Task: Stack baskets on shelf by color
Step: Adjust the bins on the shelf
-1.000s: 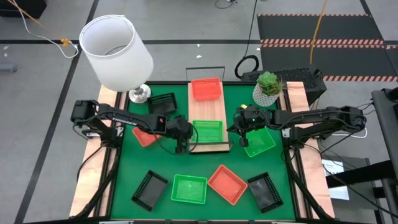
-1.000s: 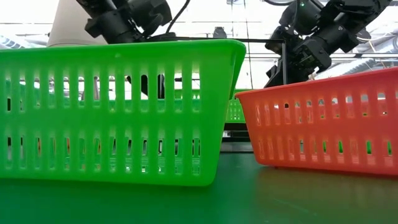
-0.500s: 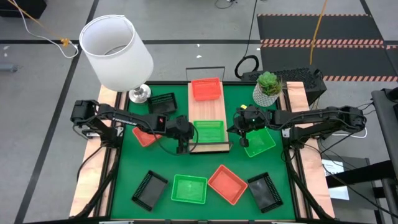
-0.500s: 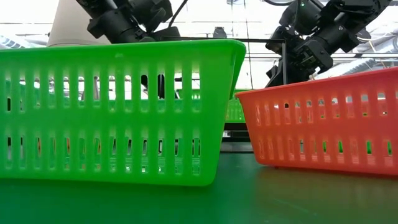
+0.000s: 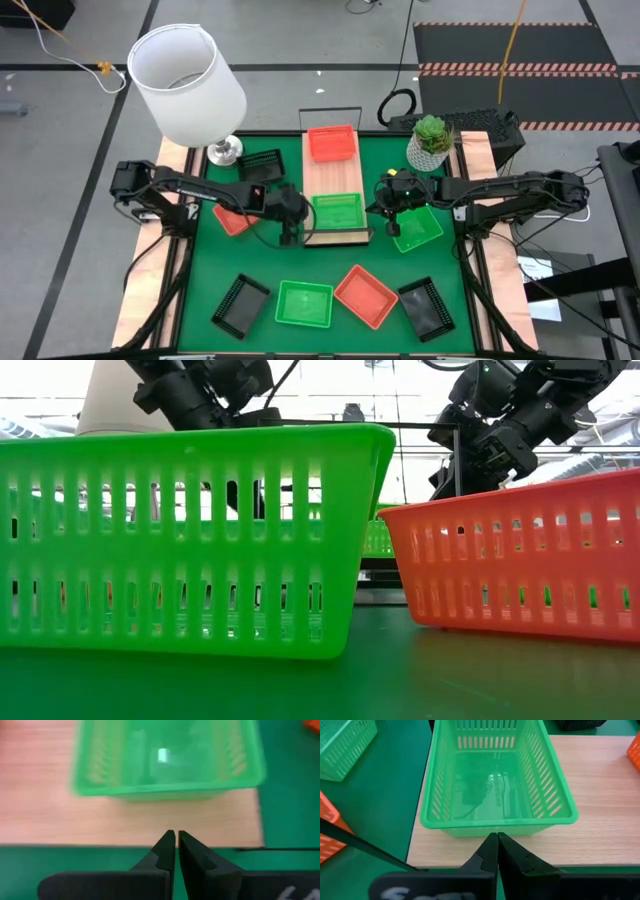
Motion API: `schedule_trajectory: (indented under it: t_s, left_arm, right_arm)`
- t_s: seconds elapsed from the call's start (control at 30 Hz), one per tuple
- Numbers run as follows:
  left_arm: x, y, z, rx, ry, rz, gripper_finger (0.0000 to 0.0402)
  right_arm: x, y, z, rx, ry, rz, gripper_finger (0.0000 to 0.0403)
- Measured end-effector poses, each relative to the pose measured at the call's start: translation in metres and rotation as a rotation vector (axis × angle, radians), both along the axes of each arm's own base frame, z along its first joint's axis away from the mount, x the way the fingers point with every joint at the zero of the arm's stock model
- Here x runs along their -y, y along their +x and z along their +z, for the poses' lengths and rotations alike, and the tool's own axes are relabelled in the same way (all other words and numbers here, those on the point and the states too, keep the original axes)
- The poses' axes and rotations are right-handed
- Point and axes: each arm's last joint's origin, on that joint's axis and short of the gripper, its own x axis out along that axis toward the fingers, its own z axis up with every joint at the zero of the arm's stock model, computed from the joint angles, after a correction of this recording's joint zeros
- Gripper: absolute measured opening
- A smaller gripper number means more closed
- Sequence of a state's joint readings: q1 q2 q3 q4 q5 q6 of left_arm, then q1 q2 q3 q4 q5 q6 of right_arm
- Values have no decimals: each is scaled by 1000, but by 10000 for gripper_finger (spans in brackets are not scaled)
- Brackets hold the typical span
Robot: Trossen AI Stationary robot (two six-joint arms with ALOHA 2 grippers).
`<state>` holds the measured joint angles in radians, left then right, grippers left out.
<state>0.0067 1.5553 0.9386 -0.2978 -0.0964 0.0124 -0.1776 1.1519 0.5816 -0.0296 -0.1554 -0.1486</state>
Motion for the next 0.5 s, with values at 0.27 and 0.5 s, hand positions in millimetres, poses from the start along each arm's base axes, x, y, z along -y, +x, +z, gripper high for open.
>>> schedule_trajectory:
  t_s: [0.27, 0.5]
  left_arm:
    - [-27, -1, 1, 4, 115, 143, 26]
    - [-59, -5, 1, 6, 127, 263, 26]
  right_arm:
    - [6, -1, 0, -24, -165, -130, 0]
    - [15, 2, 6, 24, -276, -215, 0]
